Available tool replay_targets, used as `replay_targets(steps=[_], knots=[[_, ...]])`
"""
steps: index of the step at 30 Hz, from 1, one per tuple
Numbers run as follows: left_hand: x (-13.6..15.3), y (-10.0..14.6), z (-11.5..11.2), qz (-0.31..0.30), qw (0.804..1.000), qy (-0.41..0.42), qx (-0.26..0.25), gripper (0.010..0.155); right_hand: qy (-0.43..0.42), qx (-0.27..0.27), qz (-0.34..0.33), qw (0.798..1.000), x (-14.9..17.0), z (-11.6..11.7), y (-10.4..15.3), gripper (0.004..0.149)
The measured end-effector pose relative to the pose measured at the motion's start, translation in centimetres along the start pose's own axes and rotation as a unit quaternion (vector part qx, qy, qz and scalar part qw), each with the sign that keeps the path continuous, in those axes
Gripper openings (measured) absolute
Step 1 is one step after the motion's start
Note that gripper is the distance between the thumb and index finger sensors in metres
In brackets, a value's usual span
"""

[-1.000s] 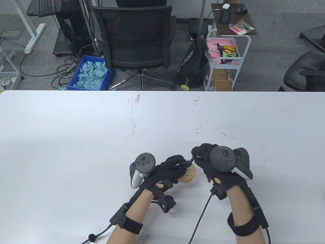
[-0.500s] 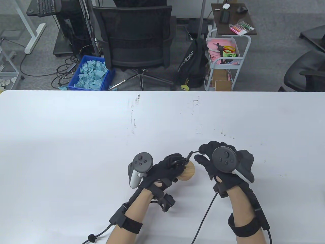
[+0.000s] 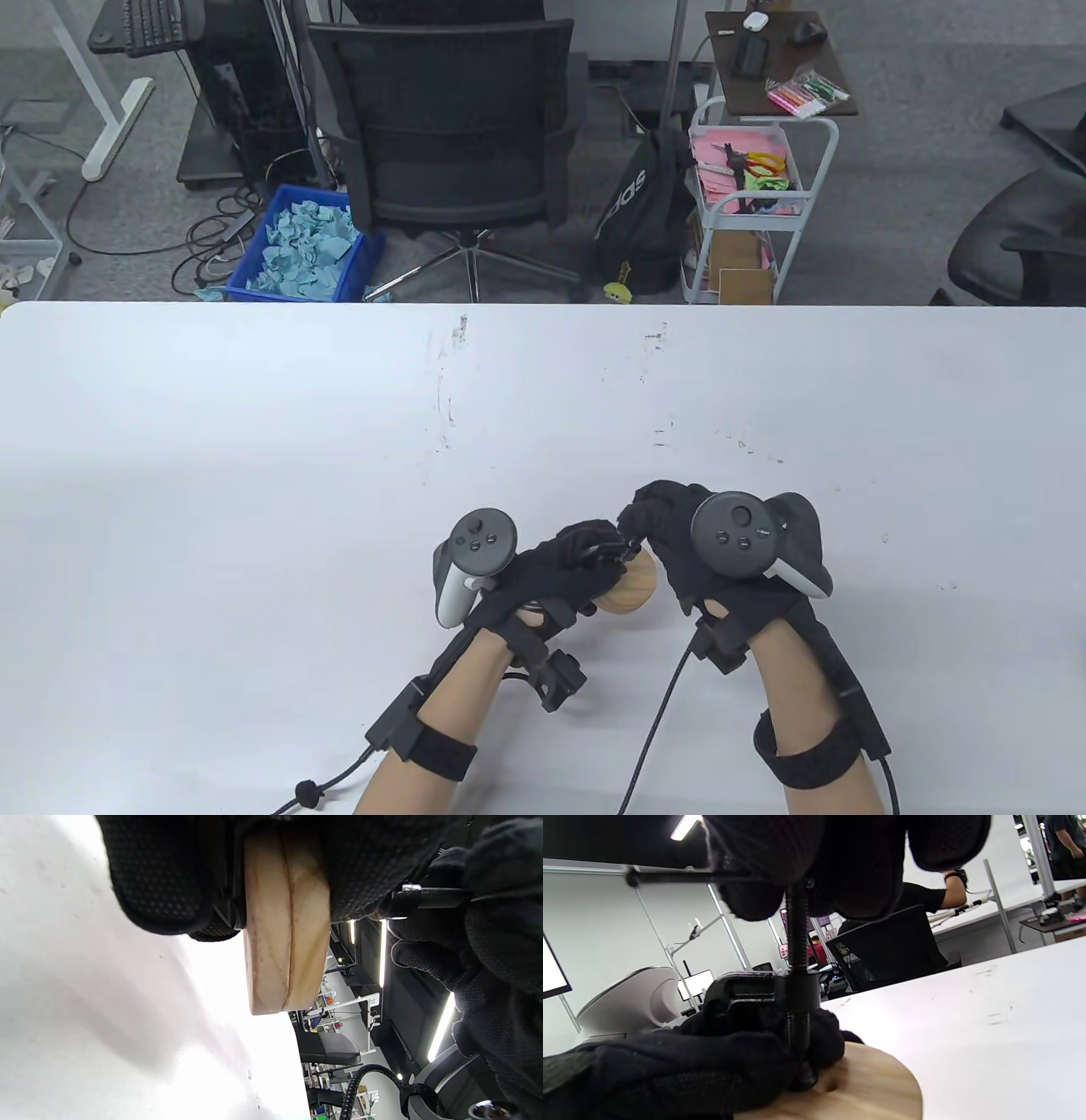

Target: Unscrew the clamp open

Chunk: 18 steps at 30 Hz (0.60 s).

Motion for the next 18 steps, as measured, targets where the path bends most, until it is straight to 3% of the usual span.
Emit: replay_targets(steps=[5,8,11,18], knots=[[0.0,0.0,0.2,-0.001,1.0,0.001,-0.004,0.043,-0.024,0.026,0.008,0.999,0.4,-0.8,0.3,0.042],[-0.1,0.1,0.3,0.001,1.0,-0.013,-0.015,0.043,-0.039,0.047,0.034,0.998,1.3,-1.4,0.7,0.059],[-0.5,0.2,0.1,0.004,0.999,-0.033,-0.033,0.043,-0.035,0.019,0.056,0.998,2.1,-1.2,0.7,0.072],[-0.4,0.2,0.1,0.006,0.999,-0.037,-0.036,0.042,-0.028,-0.003,0.054,0.998,2.0,-0.8,0.3,0.052]])
Point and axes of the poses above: the tracker on the back of each hand, its own x axis roughly to the little-finger side, its own y axis roughly from the fingertips to the wrist, z = x × y, the point moved 3 cm from there along -y, roughly from the wrist to the fingertips, and after that the axes turned 2 degrees about x, right-handed, at the moved point
